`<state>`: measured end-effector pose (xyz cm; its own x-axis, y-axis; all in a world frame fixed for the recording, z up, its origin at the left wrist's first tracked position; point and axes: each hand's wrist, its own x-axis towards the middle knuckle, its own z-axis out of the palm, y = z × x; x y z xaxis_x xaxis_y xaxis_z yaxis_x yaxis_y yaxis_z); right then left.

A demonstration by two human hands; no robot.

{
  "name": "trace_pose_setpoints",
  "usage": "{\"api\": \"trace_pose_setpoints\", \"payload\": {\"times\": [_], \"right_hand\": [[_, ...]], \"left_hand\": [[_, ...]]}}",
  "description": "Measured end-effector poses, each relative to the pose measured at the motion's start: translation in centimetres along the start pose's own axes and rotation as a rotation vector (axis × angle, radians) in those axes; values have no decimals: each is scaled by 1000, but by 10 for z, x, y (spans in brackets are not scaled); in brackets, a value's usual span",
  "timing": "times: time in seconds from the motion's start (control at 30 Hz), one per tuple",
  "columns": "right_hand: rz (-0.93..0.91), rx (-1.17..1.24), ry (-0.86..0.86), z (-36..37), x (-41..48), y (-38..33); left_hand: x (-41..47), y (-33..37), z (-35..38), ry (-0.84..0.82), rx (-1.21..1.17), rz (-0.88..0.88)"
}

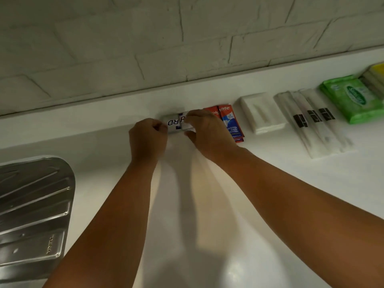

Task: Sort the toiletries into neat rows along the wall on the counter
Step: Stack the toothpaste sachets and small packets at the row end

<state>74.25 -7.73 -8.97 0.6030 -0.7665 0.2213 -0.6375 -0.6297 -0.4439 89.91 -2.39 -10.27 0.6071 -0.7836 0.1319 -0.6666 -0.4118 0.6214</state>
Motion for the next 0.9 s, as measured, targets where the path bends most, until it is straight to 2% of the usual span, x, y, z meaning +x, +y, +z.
{"api": "trace_pose_setpoints", "payload": {"times": [0.13,0.33,0.47,0.67,0.9], "right_hand": [[-6,71,78,-13,-38,1],[52,106,147,-53,-117,23],[143,116,118,-90,-178,50],[254,118,93,-128,-262,96],[325,113,-50,-133,-322,130]], "left_hand": [[-36,24,-6,7,-16,99],[-119,73,-5,-84,-130,170],[-182,102,7,-104,-191,247],[-258,136,39,-235,-194,312],[-303,150,75,-430,-36,278]]}}
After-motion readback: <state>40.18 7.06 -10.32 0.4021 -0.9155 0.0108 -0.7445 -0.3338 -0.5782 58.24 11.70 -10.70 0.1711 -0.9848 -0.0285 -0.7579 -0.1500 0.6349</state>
